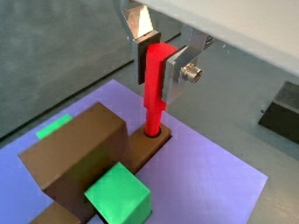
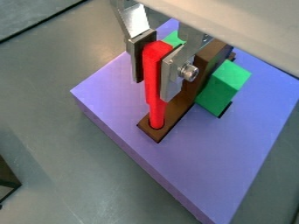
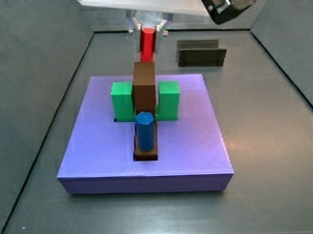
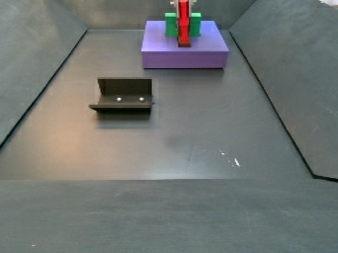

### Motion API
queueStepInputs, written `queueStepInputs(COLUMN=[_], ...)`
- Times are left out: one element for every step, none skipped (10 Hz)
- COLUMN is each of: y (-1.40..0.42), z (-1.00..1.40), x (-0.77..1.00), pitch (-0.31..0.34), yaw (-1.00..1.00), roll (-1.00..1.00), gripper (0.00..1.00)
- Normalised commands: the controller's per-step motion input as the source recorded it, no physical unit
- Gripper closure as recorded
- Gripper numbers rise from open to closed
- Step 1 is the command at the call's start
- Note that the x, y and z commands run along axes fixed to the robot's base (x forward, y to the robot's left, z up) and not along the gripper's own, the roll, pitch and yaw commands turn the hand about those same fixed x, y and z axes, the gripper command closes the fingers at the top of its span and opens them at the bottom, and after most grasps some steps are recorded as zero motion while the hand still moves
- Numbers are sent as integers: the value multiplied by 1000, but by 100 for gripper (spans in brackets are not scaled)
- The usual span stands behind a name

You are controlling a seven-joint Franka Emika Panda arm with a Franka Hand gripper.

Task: Pick up the red object. Move up. Move to above the board. Insert the red object.
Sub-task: Insert the red object.

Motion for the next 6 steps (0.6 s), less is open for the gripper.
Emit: queueStepInputs(y=[0, 0, 0, 0, 0, 0], z=[-166, -134, -134, -183, -160, -174], x=[117, 34, 0, 0, 0, 0], pitch=[0, 0, 0, 0, 0, 0], yaw=[0, 0, 0, 0, 0, 0], roll=[0, 0, 0, 46, 184, 207], gripper=[100, 100, 100, 100, 100, 100])
